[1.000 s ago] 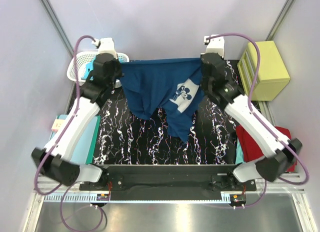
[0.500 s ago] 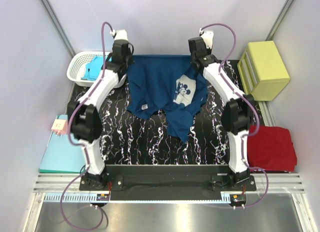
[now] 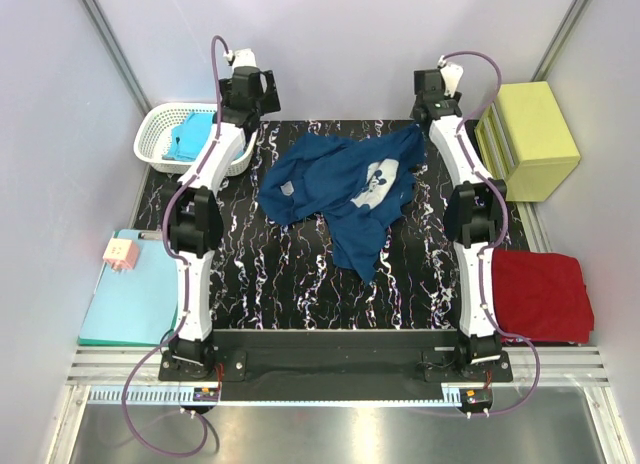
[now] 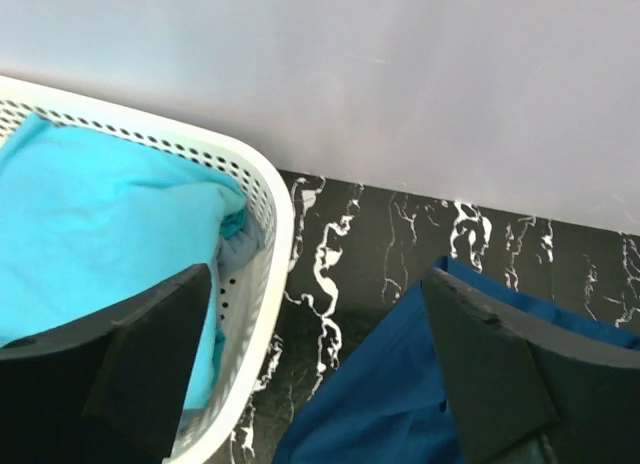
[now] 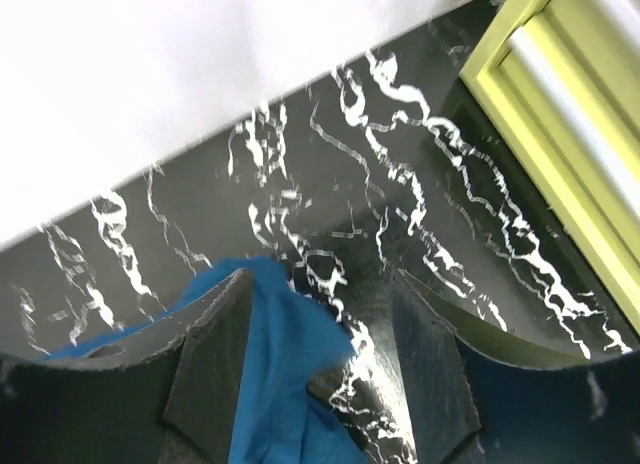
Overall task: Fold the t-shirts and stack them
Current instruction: Flatten out the tshirt
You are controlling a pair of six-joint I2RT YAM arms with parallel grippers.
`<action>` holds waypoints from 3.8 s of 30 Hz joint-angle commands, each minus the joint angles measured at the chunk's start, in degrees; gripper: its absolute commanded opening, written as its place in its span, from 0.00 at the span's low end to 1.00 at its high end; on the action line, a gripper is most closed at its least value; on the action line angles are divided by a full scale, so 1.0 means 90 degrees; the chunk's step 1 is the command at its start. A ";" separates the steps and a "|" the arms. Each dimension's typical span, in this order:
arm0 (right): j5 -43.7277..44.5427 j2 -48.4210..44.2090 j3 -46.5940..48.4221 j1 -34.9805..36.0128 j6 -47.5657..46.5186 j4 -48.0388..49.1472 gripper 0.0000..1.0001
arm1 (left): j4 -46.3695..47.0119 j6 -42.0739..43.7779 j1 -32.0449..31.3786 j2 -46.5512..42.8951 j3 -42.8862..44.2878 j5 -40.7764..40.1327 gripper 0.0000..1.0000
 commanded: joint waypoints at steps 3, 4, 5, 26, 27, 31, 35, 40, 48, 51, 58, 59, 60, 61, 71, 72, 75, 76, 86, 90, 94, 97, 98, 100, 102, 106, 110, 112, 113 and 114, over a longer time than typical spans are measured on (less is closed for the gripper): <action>-0.0115 -0.1150 -0.0238 0.0642 0.0295 -0.0170 0.65 | -0.0294 0.0164 -0.0533 -0.1222 -0.0072 -0.0896 0.99; -0.0095 -0.1481 -0.0713 0.0809 0.0353 -0.0238 0.66 | -0.0285 -0.0058 -0.0688 -0.1427 -0.0587 -0.0917 0.99; -0.0027 -0.1658 -0.1008 0.0984 0.0393 -0.0287 0.66 | -0.0256 -0.0235 -0.0738 -0.1815 -0.0872 -0.0869 0.99; -0.0485 -0.5819 -0.7895 0.3047 0.1282 -0.0131 0.59 | -0.0109 -0.1174 -0.2554 -0.4944 -0.6606 -0.0155 0.99; -0.0514 -0.5858 -0.7963 0.3066 0.1291 -0.0160 0.61 | -0.0119 -0.1164 -0.2603 -0.5002 -0.6656 -0.0185 0.99; -0.0884 -0.5908 -0.8100 0.3280 0.1515 -0.0239 0.61 | -0.0138 -0.1242 -0.2692 -0.5149 -0.6793 -0.0137 0.99; -0.1061 -0.5810 -0.8305 0.4051 0.1779 -0.0336 0.62 | -0.0187 -0.1262 -0.2828 -0.5130 -0.6900 0.0000 0.99; -0.1110 -0.5732 -0.8725 0.4775 0.2268 -0.0376 0.62 | -0.0236 -0.1311 -0.2936 -0.5178 -0.7105 0.0010 0.99; -0.1003 -0.5849 -0.9145 0.4902 0.2521 -0.0366 0.61 | -0.0236 -0.1369 -0.3092 -0.5120 -0.7242 0.0001 0.99; -0.0906 -0.5742 -0.9263 0.4902 0.2609 -0.0288 0.58 | -0.0236 -0.1398 -0.3151 -0.5062 -0.7232 0.0000 0.99; -0.0799 -0.5458 -0.9155 0.4893 0.2639 -0.0229 0.24 | -0.0314 -0.1379 -0.3268 -0.5100 -0.7300 -0.0184 0.99; -0.0788 -0.5458 -0.9165 0.4892 0.2639 -0.0219 0.21 | -0.0333 -0.1389 -0.3268 -0.5120 -0.7310 -0.0204 0.99; -0.0769 -0.5449 -0.9175 0.4902 0.2639 -0.0229 0.17 | -0.0353 -0.1379 -0.3278 -0.5120 -0.7320 -0.0234 0.99; -0.0759 -0.5478 -0.9175 0.4893 0.2649 -0.0258 0.12 | -0.0363 -0.1379 -0.3268 -0.5130 -0.7340 -0.0234 0.99; -0.0085 -0.6395 -0.9126 0.4902 0.3098 -0.1468 0.00 | -0.0372 -0.1369 -0.3278 -0.5081 -0.7379 -0.0244 0.99; -0.0056 -0.6541 -0.9039 0.4902 0.3175 -0.1663 0.00 | -0.0382 -0.1350 -0.3278 -0.5052 -0.7360 -0.0215 0.99; 0.0003 -0.6940 -0.8960 0.4980 0.3605 -0.2590 0.00 | -0.0392 -0.1340 -0.3278 -0.5062 -0.7320 -0.0195 0.99; 0.0022 -0.7088 -0.8979 0.5019 0.3780 -0.2882 0.00 | -0.0392 -0.1359 -0.3287 -0.5052 -0.7340 -0.0204 0.99; 0.0091 -0.8046 -0.8999 0.5049 0.4446 -0.3960 0.00 | -0.0032 -0.1545 -0.3297 -0.4535 -0.7583 0.0213 0.99; 0.0168 -0.7959 -0.8932 0.5049 0.4339 -0.3833 0.00 | 0.0252 -0.1613 -0.3395 -0.4203 -0.7633 0.0683 0.95; 0.0208 -0.7802 -0.8794 0.5049 0.4202 -0.3755 0.00 | 0.0418 -0.1633 -0.3580 -0.3978 -0.7613 0.0850 0.86; 0.0189 -0.7754 -0.8765 0.5058 0.4104 -0.3677 0.00 | 0.0457 -0.1662 -0.3629 -0.3851 -0.7574 0.0850 0.79; 0.0198 -0.7763 -0.8765 0.5049 0.4085 -0.3676 0.00 | 0.0448 -0.1672 -0.3629 -0.3802 -0.7545 0.0792 0.75; 0.0218 -0.7763 -0.8755 0.5049 0.4026 -0.3647 0.00 | 0.0419 -0.1653 -0.3620 -0.3666 -0.7448 0.0733 0.62; 0.0237 -0.7783 -0.8755 0.5049 0.3968 -0.3657 0.00 | 0.0360 -0.1643 -0.3620 -0.3568 -0.7360 0.0597 0.51; 0.0247 -0.7861 -0.8784 0.5049 0.3928 -0.3676 0.00 | 0.0262 -0.1662 -0.3620 -0.3489 -0.7203 0.0333 0.14; 0.0247 -0.7978 -0.8852 0.5058 0.3957 -0.3715 0.00 | 0.0155 -0.1740 -0.3629 -0.3665 -0.7174 -0.0135 0.00; 0.0237 -0.8036 -0.8872 0.5049 0.3977 -0.3725 0.00 | -0.0030 -0.1770 -0.3600 -0.3781 -0.7115 -0.0592 0.00; 0.0237 -0.8095 -0.8892 0.5058 0.3996 -0.3715 0.00 | -0.0069 -0.1779 -0.3581 -0.3927 -0.7115 -0.0721 0.00; 0.0237 -0.8115 -0.8901 0.5049 0.3997 -0.3725 0.00 | -0.0147 -0.1750 -0.3532 -0.4035 -0.7096 -0.0809 0.00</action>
